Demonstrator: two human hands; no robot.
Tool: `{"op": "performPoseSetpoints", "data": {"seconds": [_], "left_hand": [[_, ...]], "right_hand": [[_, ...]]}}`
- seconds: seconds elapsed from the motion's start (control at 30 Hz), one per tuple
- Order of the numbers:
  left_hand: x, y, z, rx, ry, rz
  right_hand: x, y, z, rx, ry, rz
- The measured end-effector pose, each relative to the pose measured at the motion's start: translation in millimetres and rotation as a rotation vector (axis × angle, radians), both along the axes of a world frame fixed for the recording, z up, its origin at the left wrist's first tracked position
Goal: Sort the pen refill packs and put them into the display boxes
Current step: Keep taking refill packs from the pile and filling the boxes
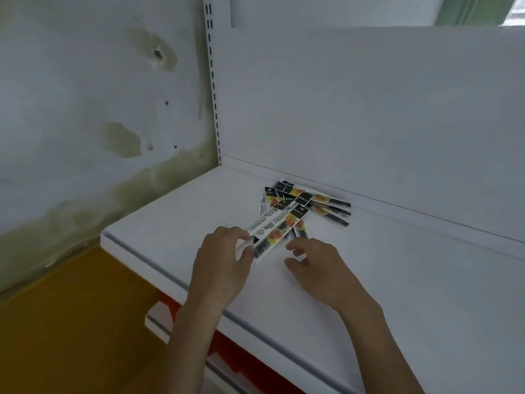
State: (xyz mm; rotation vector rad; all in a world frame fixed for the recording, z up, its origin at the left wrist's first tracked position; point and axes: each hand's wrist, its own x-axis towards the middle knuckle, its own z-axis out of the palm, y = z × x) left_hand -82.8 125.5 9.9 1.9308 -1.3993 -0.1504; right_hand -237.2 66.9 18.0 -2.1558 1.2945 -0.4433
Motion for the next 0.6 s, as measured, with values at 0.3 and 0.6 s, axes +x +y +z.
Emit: {"op": "performPoseSetpoints", "data": {"seconds": [0.3, 0.6], "left_hand": [[55.0, -86.5, -3.3, 0.241, -0.032, -0.235], [62.5, -116.7, -2.3, 0.362, 0.09, -0.447]], "right_hand": [[75.2, -37.8, 7.5, -0.01, -0.026, -0.411], [102.4, -57.0, 5.1, 0.045, 0.188, -0.722]]}}
